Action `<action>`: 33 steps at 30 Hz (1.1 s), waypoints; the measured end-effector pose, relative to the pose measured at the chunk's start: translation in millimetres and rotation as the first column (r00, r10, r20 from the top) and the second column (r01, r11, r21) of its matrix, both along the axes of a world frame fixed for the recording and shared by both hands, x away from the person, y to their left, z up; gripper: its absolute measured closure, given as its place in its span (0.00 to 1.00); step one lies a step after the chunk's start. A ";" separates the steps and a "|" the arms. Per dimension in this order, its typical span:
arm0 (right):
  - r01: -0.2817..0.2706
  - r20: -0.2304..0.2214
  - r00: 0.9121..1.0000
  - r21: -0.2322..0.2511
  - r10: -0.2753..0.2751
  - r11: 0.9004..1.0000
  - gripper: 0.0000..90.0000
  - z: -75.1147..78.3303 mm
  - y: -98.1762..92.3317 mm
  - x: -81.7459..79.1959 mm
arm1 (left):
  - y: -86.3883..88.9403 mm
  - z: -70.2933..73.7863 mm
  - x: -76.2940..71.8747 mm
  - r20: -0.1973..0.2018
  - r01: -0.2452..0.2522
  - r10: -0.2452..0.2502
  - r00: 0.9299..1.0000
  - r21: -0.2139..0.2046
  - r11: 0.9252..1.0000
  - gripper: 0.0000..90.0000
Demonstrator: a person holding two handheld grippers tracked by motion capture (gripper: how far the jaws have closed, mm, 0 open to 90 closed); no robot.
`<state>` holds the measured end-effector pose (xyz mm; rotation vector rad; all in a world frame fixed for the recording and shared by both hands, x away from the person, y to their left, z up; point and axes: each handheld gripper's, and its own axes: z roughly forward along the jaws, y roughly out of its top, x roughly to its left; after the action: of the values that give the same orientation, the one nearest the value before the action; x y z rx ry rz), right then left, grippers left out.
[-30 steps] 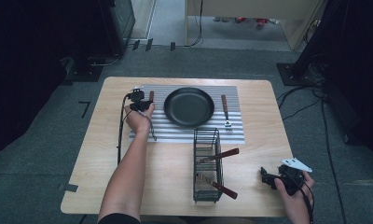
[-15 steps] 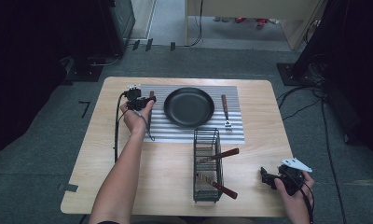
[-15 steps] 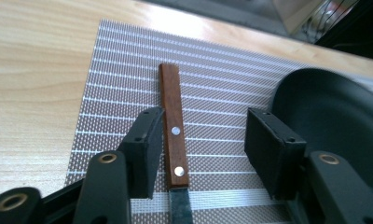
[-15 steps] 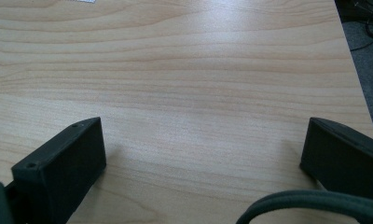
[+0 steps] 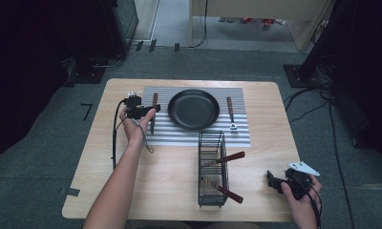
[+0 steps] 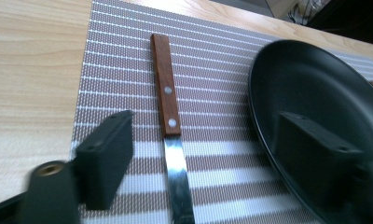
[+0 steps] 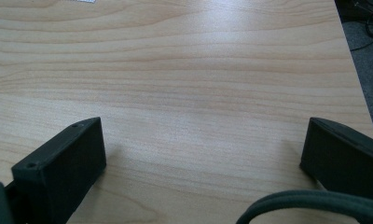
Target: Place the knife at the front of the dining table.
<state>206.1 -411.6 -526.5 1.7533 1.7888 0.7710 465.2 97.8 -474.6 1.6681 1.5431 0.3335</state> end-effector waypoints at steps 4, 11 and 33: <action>0.000 0.000 1.000 0.000 0.000 1.000 0.00 0.0 0.0 0.0 | 6.9 3.5 -10.1 0.029 0.021 -0.020 0.999 -0.040 0.999 0.12; 0.000 0.000 1.000 0.000 0.000 1.000 0.00 0.0 0.0 0.0 | 13.6 11.2 -29.3 0.061 0.071 -0.069 0.996 -0.023 0.997 0.09; -0.002 0.000 1.000 -0.001 0.002 1.000 0.00 0.0 0.0 0.3 | 25.5 3.6 -88.6 0.067 0.148 -0.148 0.987 0.002 0.989 0.00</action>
<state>206.4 -411.5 -526.6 1.7511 1.7907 0.7708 376.5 123.3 -471.0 1.7406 1.3612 0.3044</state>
